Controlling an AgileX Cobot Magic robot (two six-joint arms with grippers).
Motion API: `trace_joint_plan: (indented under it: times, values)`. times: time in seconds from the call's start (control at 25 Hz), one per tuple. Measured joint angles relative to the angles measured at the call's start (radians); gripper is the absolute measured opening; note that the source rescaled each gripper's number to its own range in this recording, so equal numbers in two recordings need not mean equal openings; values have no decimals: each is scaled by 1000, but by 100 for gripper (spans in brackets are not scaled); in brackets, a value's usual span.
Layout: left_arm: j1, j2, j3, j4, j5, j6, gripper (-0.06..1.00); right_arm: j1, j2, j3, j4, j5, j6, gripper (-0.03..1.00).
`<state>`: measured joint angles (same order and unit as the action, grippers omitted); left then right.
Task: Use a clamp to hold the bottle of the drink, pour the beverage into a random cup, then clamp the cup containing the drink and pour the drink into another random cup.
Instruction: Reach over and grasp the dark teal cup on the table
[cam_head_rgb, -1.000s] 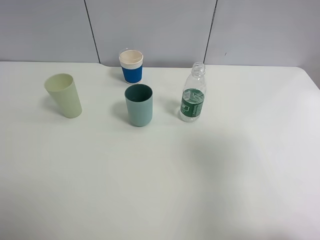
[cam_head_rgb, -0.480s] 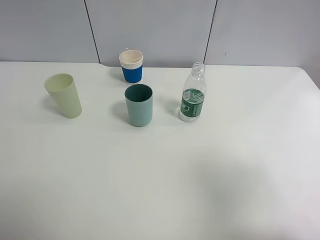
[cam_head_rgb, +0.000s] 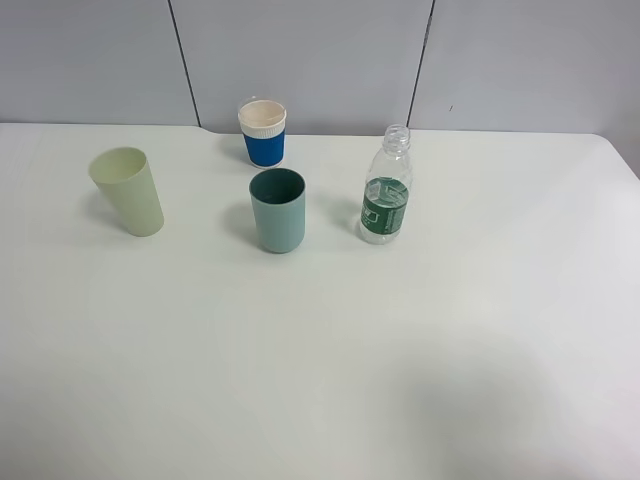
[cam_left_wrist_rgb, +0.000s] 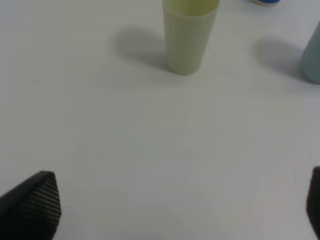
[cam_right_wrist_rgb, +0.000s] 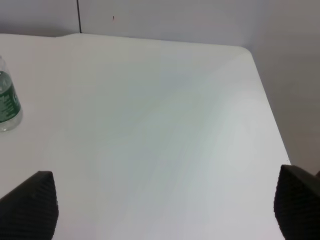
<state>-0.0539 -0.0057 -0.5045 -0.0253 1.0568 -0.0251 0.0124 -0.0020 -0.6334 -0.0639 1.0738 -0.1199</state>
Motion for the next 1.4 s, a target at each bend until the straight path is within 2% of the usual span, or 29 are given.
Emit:
trace_joint_plan:
  times: [0.44, 1.4]
  values:
    - [0, 0, 0, 0, 0, 0, 100, 0, 0, 124, 64, 2, 0, 82]
    - [0, 0, 0, 0, 0, 0, 100, -2, 0, 129, 72, -2, 7, 82]
